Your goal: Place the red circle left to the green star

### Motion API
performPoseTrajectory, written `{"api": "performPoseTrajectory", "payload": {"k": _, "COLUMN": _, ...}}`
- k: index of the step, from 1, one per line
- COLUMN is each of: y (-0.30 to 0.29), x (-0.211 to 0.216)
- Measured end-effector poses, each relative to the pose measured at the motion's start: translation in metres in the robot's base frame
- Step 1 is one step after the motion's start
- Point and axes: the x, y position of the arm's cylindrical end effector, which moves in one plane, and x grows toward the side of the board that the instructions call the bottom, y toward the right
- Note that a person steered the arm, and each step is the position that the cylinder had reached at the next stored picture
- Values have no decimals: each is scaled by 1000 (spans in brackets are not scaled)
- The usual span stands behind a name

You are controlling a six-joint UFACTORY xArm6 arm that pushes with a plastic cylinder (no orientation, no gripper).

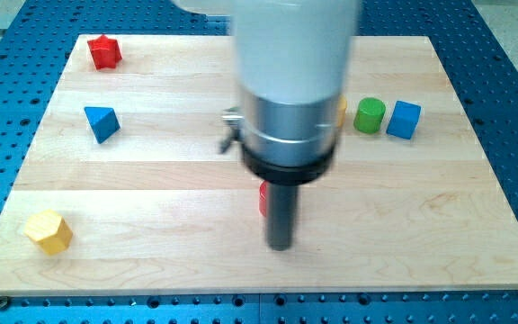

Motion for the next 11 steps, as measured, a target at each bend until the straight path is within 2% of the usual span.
{"api": "performPoseTrajectory", "payload": {"k": 1, "y": 5, "x": -28}}
{"api": "performPoseTrajectory", "payload": {"k": 2, "y": -49, "x": -50}}
{"api": "performPoseTrajectory", "payload": {"k": 3, "y": -58, "x": -52}}
{"api": "performPoseTrajectory", "payload": {"k": 4, "y": -54, "x": -102}}
{"api": "performPoseTrajectory", "payload": {"k": 5, "y": -49, "x": -129}}
{"api": "performPoseTrajectory", "payload": {"k": 6, "y": -40, "x": -111}}
{"api": "performPoseTrajectory", "payload": {"k": 7, "y": -1, "x": -61}}
{"api": "performPoseTrajectory", "payload": {"k": 8, "y": -67, "x": -56}}
{"api": "performPoseTrajectory", "payload": {"k": 10, "y": -111, "x": -144}}
{"api": "performPoseTrajectory", "payload": {"k": 11, "y": -111, "x": -131}}
